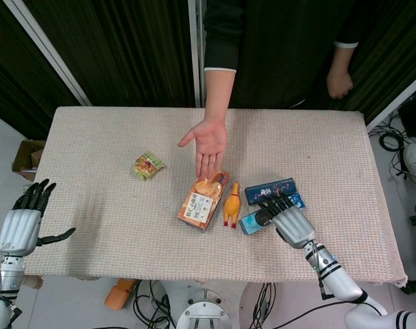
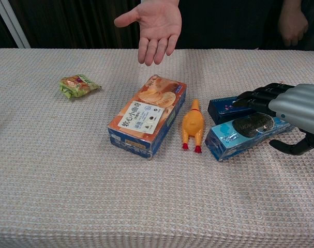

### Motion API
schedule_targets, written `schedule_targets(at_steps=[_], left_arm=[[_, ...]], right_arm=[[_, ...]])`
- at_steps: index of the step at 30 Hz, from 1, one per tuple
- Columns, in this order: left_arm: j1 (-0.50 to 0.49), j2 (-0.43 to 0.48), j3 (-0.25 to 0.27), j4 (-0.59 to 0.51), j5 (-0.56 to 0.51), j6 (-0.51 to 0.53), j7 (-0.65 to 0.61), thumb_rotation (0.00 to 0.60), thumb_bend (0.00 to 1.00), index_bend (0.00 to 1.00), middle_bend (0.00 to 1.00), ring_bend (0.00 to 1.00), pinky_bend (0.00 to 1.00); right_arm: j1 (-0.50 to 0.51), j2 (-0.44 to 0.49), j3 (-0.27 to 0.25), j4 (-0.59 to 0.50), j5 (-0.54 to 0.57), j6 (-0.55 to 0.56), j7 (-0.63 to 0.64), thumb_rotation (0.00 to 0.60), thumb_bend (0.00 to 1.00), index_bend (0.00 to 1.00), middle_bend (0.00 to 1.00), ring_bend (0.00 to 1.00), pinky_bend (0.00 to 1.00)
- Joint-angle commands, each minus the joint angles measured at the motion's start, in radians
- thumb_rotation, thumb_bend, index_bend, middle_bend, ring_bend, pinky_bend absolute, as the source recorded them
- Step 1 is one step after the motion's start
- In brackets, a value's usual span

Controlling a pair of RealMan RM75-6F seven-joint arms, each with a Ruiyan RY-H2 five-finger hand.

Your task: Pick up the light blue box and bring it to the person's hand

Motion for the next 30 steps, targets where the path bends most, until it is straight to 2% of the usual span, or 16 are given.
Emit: schedule_targets(at_steps=[1,11,15,19,26,28,30], left_arm=[[-0.001,0.001,-0.002,-0.002,0.000,0.000,0.004,0.327,0.01,0.06,0.04,0.04,0.21],[-0.008,0.000,-0.003,-0.006,0.003,-0.006,0.011,0.328,0.01,0.06,0.04,0.04,0.21],[-0.009,0.004,-0.007,-0.008,0.004,-0.003,0.006,0.326,0.01,0.06,0.04,0.04,0.21],[-0.011,0.003,-0.003,0.001,-0.002,-0.015,0.000,0.327,0.01,0.06,0.04,0.04,0.21],[-0.009,-0.003,-0.001,0.014,-0.012,-0.023,-0.013,0.328,0.01,0.06,0.04,0.04,0.21],[-0.009,-0.001,-0.002,0.016,-0.013,-0.023,-0.015,0.327,0.01,0.06,0.04,0.04,0.21],[-0.009,0.000,-0.003,0.016,-0.012,-0.021,-0.015,0.326,0.01,0.06,0.04,0.04,0.21]], right_arm=[[0.001,0.001,-0.005,0.000,-0.006,0.009,0.011,0.600,0.33,0.00,0.00,0.00,0.00],[0.001,-0.001,-0.028,0.007,-0.014,0.025,0.015,0.600,0.33,0.00,0.00,0.00,0.00],[0.000,-0.015,-0.036,0.025,-0.051,0.051,0.027,0.600,0.33,0.00,0.01,0.00,0.00],[0.006,-0.035,-0.053,0.064,-0.075,0.046,0.034,0.600,0.33,0.00,0.07,0.00,0.00],[0.018,-0.069,-0.061,0.094,-0.049,0.009,-0.014,0.600,0.34,0.00,0.10,0.00,0.00],[0.017,-0.082,-0.064,0.104,-0.060,0.020,-0.014,0.600,0.34,0.03,0.16,0.03,0.00],[0.014,-0.093,-0.068,0.118,-0.079,0.037,-0.004,0.600,0.34,0.10,0.22,0.10,0.00]])
